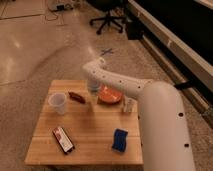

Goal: Place the pepper on the white sponge

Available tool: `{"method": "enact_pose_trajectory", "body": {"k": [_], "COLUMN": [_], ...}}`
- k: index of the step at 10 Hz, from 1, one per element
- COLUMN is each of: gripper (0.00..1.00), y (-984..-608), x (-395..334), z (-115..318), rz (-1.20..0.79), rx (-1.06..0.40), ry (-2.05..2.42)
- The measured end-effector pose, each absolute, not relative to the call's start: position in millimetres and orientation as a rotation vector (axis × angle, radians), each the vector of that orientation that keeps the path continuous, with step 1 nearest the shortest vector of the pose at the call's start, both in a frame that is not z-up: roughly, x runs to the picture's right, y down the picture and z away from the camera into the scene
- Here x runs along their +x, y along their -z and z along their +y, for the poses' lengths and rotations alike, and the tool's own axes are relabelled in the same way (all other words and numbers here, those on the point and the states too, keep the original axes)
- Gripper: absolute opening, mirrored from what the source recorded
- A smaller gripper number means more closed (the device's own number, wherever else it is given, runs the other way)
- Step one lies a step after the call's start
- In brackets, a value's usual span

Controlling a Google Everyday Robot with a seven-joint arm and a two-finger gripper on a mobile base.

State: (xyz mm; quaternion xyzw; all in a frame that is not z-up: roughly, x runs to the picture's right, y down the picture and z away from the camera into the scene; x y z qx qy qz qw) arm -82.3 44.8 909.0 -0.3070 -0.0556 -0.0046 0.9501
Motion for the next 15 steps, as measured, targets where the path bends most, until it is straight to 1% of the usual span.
{"method": "enact_pose_trajectory", "body": {"k": [3, 6, 12, 13, 14, 15], "gripper": [0.65, 0.65, 0.65, 0.58, 0.48, 0.4], "y": [-935.0, -952.9, -967.3, -970.5, -972.6, -973.7], "x": [-105.0, -122.6, -152.4, -156.0, -157.3, -158.8], "z": [45.9, 51.2, 55.0, 53.5, 53.7, 53.3], "rz": [-0.14, -0.164, -0.185, -0.184, -0.18, -0.178], "rx": [-0.634, -0.654, -0.693, -0.693, -0.696, -0.696], "ry": [0.005, -0.004, -0.012, -0.017, -0.018, -0.017]}}
